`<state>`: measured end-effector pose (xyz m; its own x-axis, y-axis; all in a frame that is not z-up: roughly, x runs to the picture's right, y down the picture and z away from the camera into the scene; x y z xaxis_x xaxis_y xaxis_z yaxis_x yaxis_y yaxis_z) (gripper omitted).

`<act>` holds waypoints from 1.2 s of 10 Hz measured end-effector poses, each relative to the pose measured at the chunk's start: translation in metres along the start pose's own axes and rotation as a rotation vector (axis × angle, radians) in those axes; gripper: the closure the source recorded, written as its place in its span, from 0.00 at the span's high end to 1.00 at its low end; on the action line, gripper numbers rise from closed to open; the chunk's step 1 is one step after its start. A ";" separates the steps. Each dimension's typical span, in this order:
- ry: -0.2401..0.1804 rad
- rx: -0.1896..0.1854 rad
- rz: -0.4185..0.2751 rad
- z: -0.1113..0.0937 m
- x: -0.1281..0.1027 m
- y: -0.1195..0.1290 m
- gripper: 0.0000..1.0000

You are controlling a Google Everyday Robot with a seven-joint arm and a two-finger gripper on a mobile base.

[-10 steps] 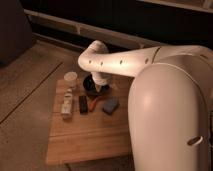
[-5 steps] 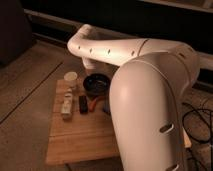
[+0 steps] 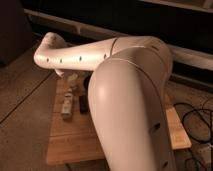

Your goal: Move the arm in a circular motion

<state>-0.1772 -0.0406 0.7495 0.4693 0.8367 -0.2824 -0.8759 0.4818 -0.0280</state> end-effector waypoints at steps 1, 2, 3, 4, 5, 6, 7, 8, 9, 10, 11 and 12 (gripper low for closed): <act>0.005 -0.002 -0.025 0.000 0.014 0.012 0.65; 0.027 -0.015 -0.024 0.003 0.039 0.020 0.65; 0.052 -0.018 0.000 0.008 0.058 0.017 0.65; 0.078 -0.025 0.045 0.012 0.076 0.008 0.65; 0.104 -0.034 0.116 0.016 0.094 -0.009 0.65; 0.117 -0.042 0.172 0.018 0.103 -0.025 0.65; 0.133 -0.068 0.266 0.023 0.114 -0.051 0.65; 0.139 -0.106 0.358 0.027 0.120 -0.074 0.65; 0.130 -0.154 0.439 0.032 0.119 -0.098 0.65; 0.108 -0.212 0.533 0.037 0.114 -0.132 0.65; 0.093 -0.241 0.584 0.041 0.110 -0.154 0.65; 0.067 -0.275 0.656 0.048 0.102 -0.199 0.65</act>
<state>0.0507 -0.0384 0.7723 -0.1640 0.9096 -0.3818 -0.9761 -0.2056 -0.0706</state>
